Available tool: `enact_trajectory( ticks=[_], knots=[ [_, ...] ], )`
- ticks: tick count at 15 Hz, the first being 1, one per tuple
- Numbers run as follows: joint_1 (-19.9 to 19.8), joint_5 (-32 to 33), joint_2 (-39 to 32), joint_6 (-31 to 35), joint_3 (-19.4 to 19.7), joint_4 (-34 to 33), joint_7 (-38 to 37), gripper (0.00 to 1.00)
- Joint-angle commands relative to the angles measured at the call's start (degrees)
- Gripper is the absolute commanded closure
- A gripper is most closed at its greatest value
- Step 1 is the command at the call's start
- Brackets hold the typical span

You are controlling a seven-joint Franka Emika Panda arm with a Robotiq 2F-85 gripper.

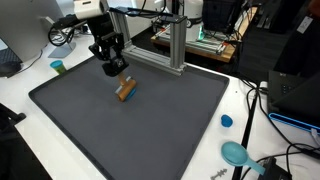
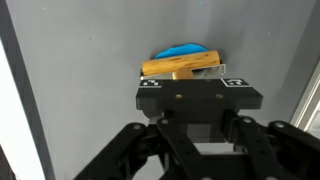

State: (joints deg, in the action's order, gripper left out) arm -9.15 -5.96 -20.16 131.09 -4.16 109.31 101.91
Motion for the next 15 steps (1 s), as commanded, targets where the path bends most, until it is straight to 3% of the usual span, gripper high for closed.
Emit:
enact_trajectory(
  ticks=[1,15],
  knots=[
    [0.34,-2.11,-2.33,-0.35,-0.71,0.49,1.32,0.78],
    [-0.37,-6.44,-3.33,-0.44,-1.33,0.76,2.85,0.78]
  ],
)
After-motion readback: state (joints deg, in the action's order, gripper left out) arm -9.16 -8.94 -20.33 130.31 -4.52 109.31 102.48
